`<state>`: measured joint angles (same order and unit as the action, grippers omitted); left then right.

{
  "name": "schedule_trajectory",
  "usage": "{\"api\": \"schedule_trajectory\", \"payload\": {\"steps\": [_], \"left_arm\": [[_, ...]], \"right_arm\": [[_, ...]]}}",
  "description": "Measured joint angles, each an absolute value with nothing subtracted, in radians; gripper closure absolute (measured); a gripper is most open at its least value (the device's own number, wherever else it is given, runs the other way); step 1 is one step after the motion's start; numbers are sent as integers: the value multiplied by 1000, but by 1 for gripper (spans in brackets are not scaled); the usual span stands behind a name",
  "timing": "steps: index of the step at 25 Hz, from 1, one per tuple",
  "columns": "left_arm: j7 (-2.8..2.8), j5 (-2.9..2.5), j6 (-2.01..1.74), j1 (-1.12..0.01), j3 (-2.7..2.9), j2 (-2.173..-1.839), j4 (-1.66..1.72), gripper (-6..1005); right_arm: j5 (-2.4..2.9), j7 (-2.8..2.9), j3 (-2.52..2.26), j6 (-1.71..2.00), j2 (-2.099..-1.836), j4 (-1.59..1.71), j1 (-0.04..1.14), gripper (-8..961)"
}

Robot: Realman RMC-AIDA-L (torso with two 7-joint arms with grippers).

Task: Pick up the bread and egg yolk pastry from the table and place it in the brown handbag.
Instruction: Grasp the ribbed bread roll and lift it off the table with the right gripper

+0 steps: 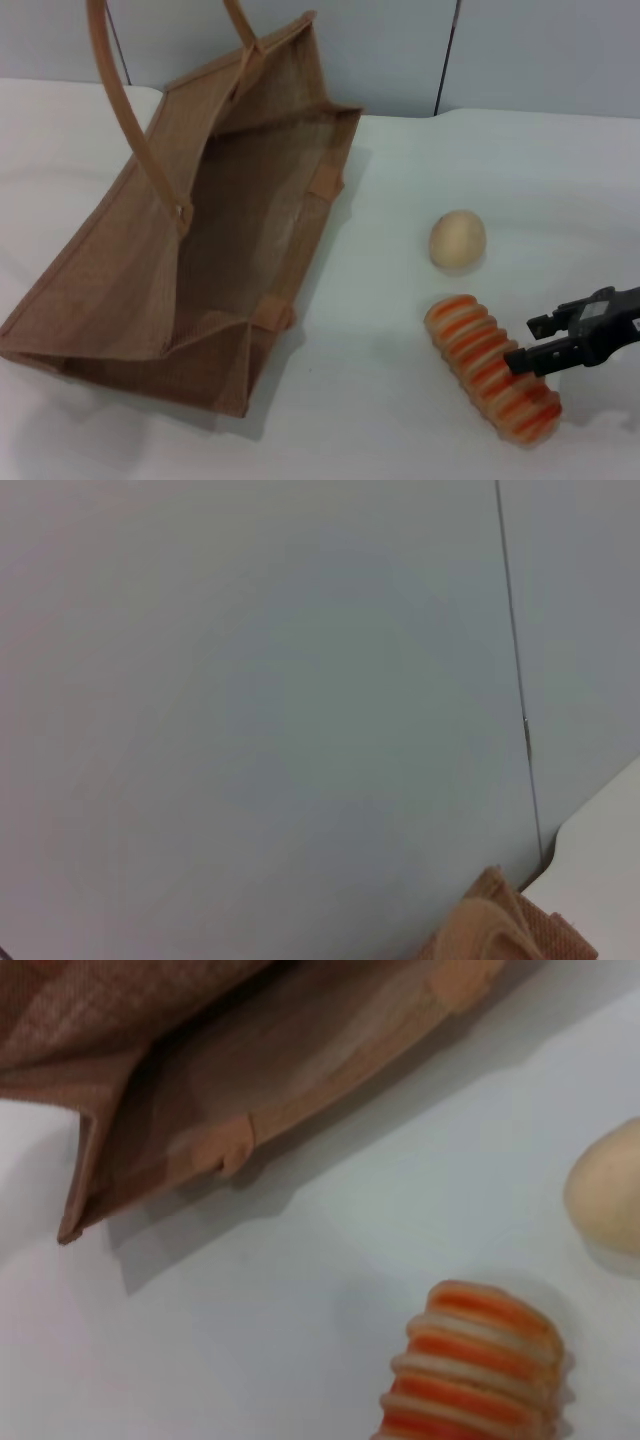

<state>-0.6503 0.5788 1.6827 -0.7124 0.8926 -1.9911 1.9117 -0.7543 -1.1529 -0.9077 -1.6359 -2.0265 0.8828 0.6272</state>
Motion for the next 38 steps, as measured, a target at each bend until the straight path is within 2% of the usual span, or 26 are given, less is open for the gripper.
{"api": "schedule_trajectory", "payload": {"steps": [38], "left_arm": [[-655,578,1673,-736,925,-1994,1902,883]], "right_arm": [[-701,-1025,-965,-1636,-2024,832,675,169]]}}
